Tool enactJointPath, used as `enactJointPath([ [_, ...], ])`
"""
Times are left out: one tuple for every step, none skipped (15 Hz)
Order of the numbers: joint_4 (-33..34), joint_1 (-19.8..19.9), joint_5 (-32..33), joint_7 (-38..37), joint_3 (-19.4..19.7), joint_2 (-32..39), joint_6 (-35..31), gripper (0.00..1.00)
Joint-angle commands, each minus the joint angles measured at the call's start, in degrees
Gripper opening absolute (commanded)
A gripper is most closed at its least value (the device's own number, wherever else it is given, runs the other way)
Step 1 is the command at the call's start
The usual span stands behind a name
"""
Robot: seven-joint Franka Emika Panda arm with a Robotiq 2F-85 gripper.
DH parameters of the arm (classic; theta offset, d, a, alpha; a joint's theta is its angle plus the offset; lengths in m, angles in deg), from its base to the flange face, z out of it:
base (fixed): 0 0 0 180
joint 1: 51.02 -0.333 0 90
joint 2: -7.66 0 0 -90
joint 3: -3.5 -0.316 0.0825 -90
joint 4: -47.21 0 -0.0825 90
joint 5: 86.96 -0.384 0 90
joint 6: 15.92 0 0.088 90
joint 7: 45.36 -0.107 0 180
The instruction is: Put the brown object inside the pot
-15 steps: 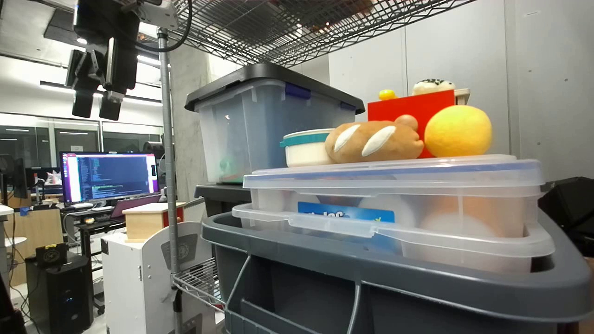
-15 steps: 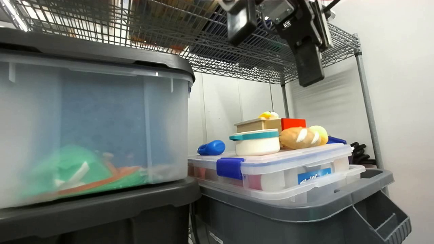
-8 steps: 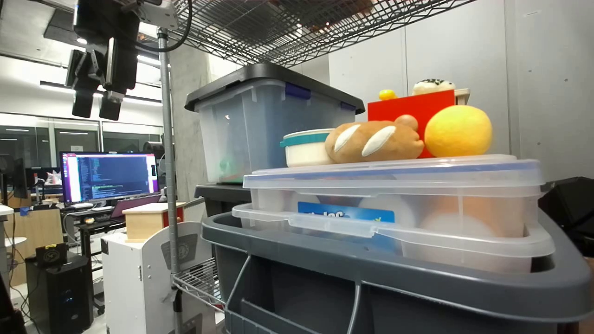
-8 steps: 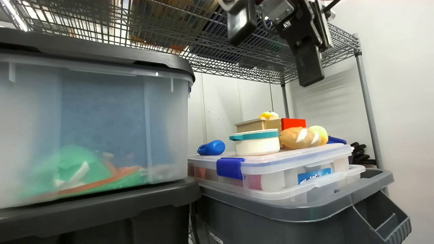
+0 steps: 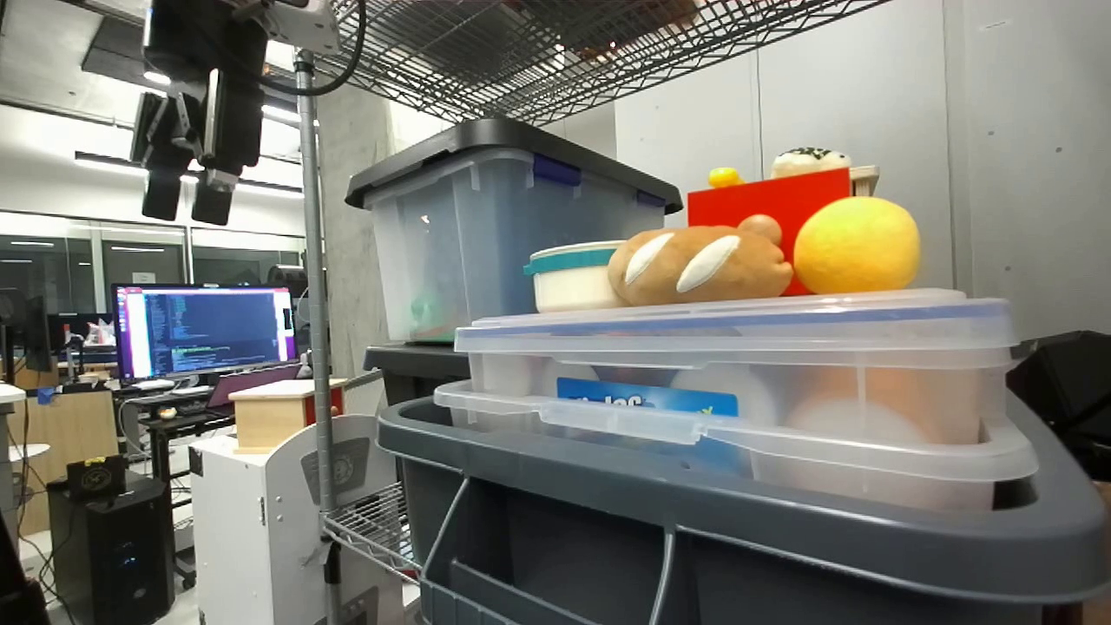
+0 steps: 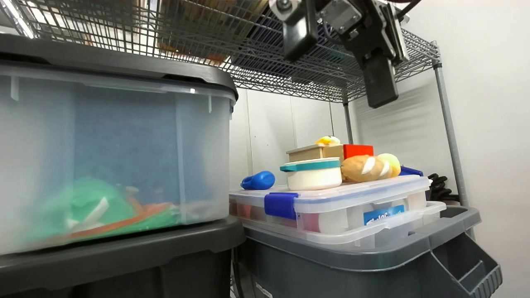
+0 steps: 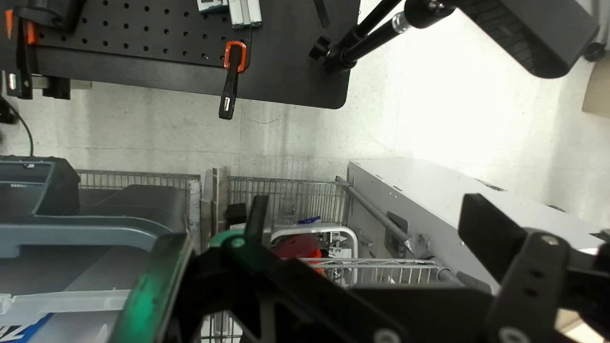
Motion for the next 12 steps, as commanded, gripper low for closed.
enactJointPath([
  [0.25,1.67,1.28,-0.25,0.36,-1.51,0.18,1.0],
  [0.23,2.19,1.82,-0.27,0.49,-2.0,0.31,1.0],
  [0.25,2.64,2.29,-0.27,0.64,-2.4,0.42,1.0],
  [0.02,3.15,3.1,-0.22,0.78,-3.02,0.35,1.0],
  [-0.16,3.61,3.99,-0.07,0.93,-3.51,0.25,1.0],
  [-0.2,4.13,4.91,0.38,1.26,-3.91,-0.02,1.0],
  [-0.19,4.72,5.64,0.55,1.78,-4.2,-0.35,1.0],
  [-0.17,5.22,6.31,0.71,2.22,-4.52,-0.38,1.0],
  [-0.26,5.88,7.4,0.8,2.59,-4.98,-0.72,1.0],
  [-0.35,6.43,8.46,0.71,2.87,-5.32,-1.07,1.0],
  [-0.43,7.02,9.51,0.77,3.24,-5.61,-1.38,1.0],
  [-0.58,7.47,10.47,1.01,3.62,-5.82,-1.76,1.0],
])
